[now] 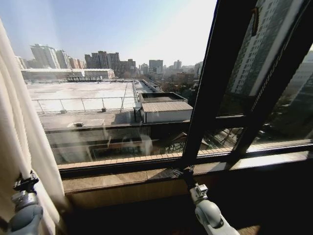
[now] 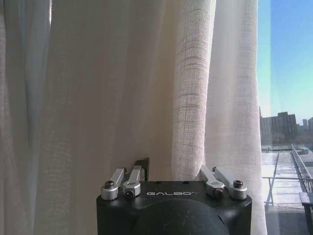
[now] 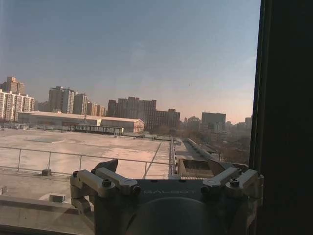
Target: Open the curtains by pulling them apart, changing their state from closed to fully open.
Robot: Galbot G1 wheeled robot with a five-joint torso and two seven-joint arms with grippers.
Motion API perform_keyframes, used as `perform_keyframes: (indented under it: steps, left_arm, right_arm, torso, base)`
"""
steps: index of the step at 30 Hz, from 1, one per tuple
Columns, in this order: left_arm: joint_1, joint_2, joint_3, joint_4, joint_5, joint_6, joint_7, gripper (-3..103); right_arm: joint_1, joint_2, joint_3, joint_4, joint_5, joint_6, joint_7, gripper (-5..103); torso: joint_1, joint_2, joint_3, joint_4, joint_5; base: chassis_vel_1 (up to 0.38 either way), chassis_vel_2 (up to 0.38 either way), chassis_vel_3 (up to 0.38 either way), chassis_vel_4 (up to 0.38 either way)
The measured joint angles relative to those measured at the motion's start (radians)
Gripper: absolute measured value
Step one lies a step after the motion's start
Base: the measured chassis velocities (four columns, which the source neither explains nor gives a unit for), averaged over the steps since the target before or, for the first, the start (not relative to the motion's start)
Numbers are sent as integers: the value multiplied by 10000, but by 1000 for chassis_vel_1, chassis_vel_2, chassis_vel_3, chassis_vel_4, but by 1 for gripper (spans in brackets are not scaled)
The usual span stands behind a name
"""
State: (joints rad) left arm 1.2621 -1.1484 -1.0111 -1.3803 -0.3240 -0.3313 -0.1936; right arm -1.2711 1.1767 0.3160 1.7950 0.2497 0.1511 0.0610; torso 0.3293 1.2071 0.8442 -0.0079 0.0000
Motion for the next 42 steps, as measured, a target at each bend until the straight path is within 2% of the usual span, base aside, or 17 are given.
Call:
perform_keyframes:
  steps: [1,5,7,10,11,12,14,16,18,22,27,42]
  left_arm:
    - [0,0,0,0,0,0,0,36]
    - [1177,-862,-9,-1907,299,-250,-36,57]
    - [1395,-995,56,-2256,290,-303,19,57]
    - [2161,-1277,443,-3305,-284,-639,750,74]
    - [2161,-1277,443,-3305,-284,-639,750,74]
    - [2344,-1307,587,-3517,-463,-739,952,79]
    - [2840,-1363,1159,-3983,-940,-1046,1587,89]
    - [2909,-1373,1289,-4028,-1001,-1119,1700,89]
    - [3011,-1432,1633,-4096,-1052,-1274,1944,98]
    - [3105,-1623,2065,-4219,-978,-1430,1991,100]
    - [3092,-1782,2254,-4101,-575,-1595,1740,100]
    - [3139,-1690,2207,-3745,-320,-1761,1948,100]
  right_arm:
    - [0,0,0,0,0,0,0,100]
    - [0,0,0,0,0,0,0,100]
    - [0,0,-1,0,0,0,-1,100]
    - [0,0,0,0,0,0,0,100]
    - [0,0,0,0,0,0,0,100]
    - [0,0,0,0,0,0,0,100]
    - [0,0,-1,0,0,0,0,100]
    - [-1,0,0,0,0,0,0,100]
    - [0,0,0,0,0,0,0,100]
    - [0,0,0,0,0,0,0,100]
    - [-1,0,0,0,0,0,0,100]
    - [0,0,0,0,0,0,0,100]
  torso:
    - [0,0,0,0,0]
    - [0,1,0,-3,4]
    - [0,1,0,-1,2]
    - [0,1,0,-3,2]
    - [0,1,0,-3,2]
    - [0,1,-1,-2,2]
    - [0,1,0,-2,1]
    - [0,1,-1,-2,-1]
    - [0,1,0,-3,-1]
    - [0,1,1,-3,-2]
    - [0,0,1,-3,-2]
    - [1,-1,1,-3,-3]
  base:
    - [0,0,0,0]
    - [0,0,0,0]
    - [0,0,0,0]
    - [0,0,0,0]
    - [0,0,0,0]
    - [0,0,0,0]
    - [0,0,0,0]
    - [0,0,0,0]
    - [0,0,0,0]
    - [0,0,0,0]
    - [0,0,0,0]
    - [0,0,0,0]
